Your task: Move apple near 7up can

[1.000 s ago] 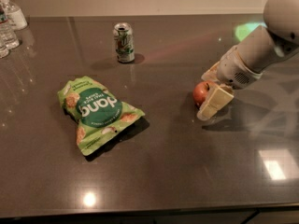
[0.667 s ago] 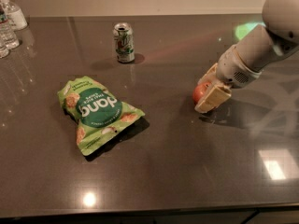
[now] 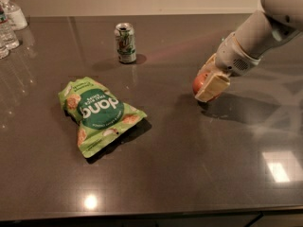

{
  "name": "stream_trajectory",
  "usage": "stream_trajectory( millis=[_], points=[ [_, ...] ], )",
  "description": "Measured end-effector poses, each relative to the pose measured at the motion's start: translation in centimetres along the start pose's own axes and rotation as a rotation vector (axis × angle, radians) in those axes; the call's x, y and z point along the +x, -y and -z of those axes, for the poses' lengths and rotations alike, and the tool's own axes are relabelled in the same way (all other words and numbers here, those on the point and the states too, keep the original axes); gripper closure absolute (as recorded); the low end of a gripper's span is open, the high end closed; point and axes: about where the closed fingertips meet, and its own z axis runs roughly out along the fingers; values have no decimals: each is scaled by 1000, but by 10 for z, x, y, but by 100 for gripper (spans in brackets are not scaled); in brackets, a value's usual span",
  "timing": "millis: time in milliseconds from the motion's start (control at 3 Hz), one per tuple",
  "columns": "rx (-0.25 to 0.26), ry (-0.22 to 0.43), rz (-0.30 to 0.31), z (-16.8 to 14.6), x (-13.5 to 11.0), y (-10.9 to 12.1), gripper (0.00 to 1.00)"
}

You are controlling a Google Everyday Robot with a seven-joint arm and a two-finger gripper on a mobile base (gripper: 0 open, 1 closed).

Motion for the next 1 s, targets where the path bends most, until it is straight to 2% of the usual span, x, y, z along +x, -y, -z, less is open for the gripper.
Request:
stream_trajectory(
  millis=[333, 1000],
  points=[
    [-4, 13, -9, -2, -21, 26, 100],
    [12, 63, -37, -29, -68, 80, 100]
  ],
)
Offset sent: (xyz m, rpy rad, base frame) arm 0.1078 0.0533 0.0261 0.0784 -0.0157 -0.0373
